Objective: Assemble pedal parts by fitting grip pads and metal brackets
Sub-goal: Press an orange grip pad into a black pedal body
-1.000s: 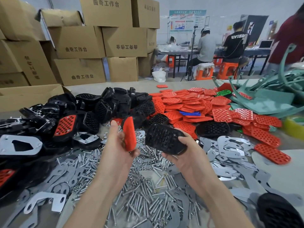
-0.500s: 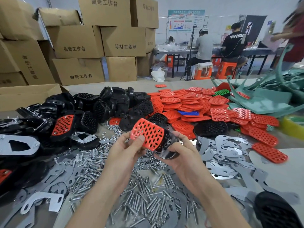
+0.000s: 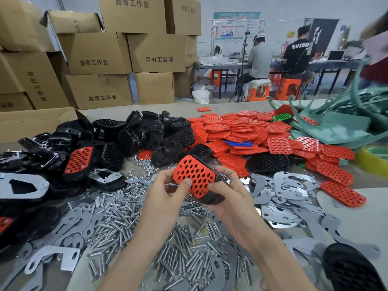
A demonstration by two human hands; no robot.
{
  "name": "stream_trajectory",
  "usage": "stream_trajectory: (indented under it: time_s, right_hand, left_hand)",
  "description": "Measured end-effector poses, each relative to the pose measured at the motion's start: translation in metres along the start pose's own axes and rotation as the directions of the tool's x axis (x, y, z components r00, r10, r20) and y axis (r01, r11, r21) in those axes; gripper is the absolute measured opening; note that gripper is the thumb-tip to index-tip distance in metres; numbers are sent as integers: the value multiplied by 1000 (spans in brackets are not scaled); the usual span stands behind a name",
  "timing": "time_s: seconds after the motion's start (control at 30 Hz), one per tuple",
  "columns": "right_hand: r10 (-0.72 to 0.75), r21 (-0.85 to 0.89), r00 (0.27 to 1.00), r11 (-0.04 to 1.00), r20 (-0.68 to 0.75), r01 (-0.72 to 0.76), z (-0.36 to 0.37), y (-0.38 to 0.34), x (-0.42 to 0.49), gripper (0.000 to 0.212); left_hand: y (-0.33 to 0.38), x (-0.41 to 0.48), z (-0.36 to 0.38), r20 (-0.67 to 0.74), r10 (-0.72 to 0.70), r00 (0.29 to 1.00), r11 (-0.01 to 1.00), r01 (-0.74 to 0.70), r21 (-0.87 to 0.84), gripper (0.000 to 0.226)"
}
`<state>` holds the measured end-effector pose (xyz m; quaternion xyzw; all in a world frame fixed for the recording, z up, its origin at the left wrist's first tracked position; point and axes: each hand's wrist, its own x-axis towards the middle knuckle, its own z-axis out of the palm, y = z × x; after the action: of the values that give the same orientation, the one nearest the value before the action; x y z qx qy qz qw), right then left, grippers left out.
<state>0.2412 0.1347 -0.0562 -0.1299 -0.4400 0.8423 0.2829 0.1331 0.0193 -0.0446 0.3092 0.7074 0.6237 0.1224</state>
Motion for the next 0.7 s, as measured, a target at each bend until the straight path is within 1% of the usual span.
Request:
stream_trajectory:
  time_s: [0.07, 0.17, 0.2, 0.27, 0.3, 0.37, 0.43, 0.5, 0.6, 0.63, 0.7]
  right_hand:
    - [-28, -27, 1000, 999, -7, 28, 1, 2, 0, 43]
    - [-61, -55, 998, 997, -17, 60, 2, 5, 0, 37]
    - [-69, -65, 997, 996, -20, 68, 2, 6, 0, 32]
    - [-88, -65, 995, 994, -40, 85, 2, 7, 0, 26]
    - [-95, -49, 994, 994, -51, 93, 3, 8, 1, 25]
    - [-93, -8, 994, 996, -65, 93, 3, 9, 1, 25]
    - [-91, -10, 994, 996, -66, 91, 2, 11, 3, 24]
    - [-92, -72, 993, 994, -67, 88, 0, 16, 4, 25]
    - [-92, -231, 995, 970, -40, 81, -1, 22, 6, 23]
    - [-96, -262, 995, 962, -39, 83, -2, 22, 7, 27]
    - [-90, -290, 995, 954, -35, 76, -3, 22, 8, 51]
  left_hand:
    - [-1, -1, 1, -8, 12, 1000, 998, -11, 58, 18]
    - [-2, -2, 5, -49, 32, 998, 998, -29, 52, 23]
    - [-3, -2, 7, -59, 15, 998, 1000, -14, 25, 29]
    - [-3, -3, 10, -38, -71, 997, 995, 68, -80, 43]
    - [-3, -2, 11, -3, -107, 994, 984, 106, -140, 41]
    - [-2, -2, 13, 64, -134, 989, 962, 145, -230, 32]
    - [-1, -3, 13, 68, -122, 990, 948, 137, -288, 38]
    - [-2, -3, 13, 65, -109, 992, 940, 125, -319, 45]
    - [-3, -2, 11, 63, -82, 995, 951, 97, -292, 34]
    - [-4, -1, 10, 54, -69, 996, 958, 81, -276, 32]
    - [-3, 1, 8, 45, -36, 998, 968, 46, -245, 31]
